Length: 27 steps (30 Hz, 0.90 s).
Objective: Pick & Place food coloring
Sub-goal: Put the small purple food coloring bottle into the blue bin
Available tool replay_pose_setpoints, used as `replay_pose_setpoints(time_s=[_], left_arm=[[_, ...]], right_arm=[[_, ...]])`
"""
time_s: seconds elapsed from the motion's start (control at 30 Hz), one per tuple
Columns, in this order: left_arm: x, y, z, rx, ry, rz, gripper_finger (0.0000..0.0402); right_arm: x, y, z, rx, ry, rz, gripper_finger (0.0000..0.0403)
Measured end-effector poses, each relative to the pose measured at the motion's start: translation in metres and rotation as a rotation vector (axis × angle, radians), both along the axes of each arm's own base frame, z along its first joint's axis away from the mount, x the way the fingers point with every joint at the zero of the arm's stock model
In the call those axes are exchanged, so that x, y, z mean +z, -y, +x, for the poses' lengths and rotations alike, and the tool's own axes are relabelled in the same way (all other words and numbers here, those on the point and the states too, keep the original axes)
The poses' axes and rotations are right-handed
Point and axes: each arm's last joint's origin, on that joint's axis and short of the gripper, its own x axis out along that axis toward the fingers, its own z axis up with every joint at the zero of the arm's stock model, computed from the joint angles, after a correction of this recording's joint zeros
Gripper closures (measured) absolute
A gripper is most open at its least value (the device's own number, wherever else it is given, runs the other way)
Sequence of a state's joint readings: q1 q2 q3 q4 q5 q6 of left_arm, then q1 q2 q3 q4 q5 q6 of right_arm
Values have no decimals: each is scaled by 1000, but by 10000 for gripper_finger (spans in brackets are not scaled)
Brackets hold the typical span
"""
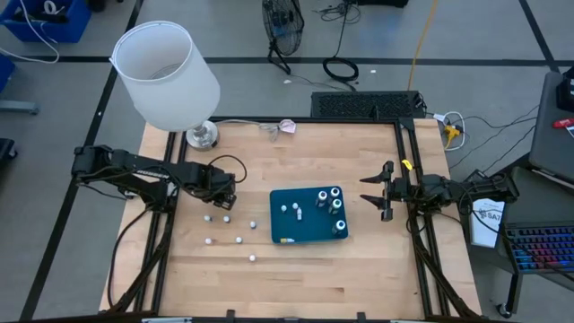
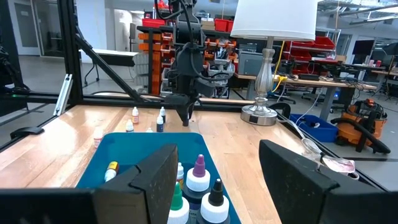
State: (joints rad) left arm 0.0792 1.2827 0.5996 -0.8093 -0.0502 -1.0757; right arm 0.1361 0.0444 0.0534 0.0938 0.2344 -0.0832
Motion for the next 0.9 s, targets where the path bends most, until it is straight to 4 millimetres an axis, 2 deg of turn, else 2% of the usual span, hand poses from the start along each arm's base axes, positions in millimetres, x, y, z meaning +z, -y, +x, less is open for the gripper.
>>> replay_pose_setpoints(time_s=[0.17, 0.43, 0.6, 0.77, 0.9], left_arm=[[0, 0, 0, -1, 0, -1, 250], [0, 0, 0, -30, -1, 5, 331], [4, 0, 3, -79, 7, 10, 333], [31, 5, 24, -176, 113, 43, 333], [72, 17, 48, -286, 258, 105, 333]], right_arm=[[0, 0, 0, 0, 0, 0, 190], [0, 0, 0, 0, 0, 0, 190], [0, 0, 0, 0, 0, 0, 190], [0, 0, 0, 0, 0, 0, 190], [0, 0, 0, 0, 0, 0, 190]])
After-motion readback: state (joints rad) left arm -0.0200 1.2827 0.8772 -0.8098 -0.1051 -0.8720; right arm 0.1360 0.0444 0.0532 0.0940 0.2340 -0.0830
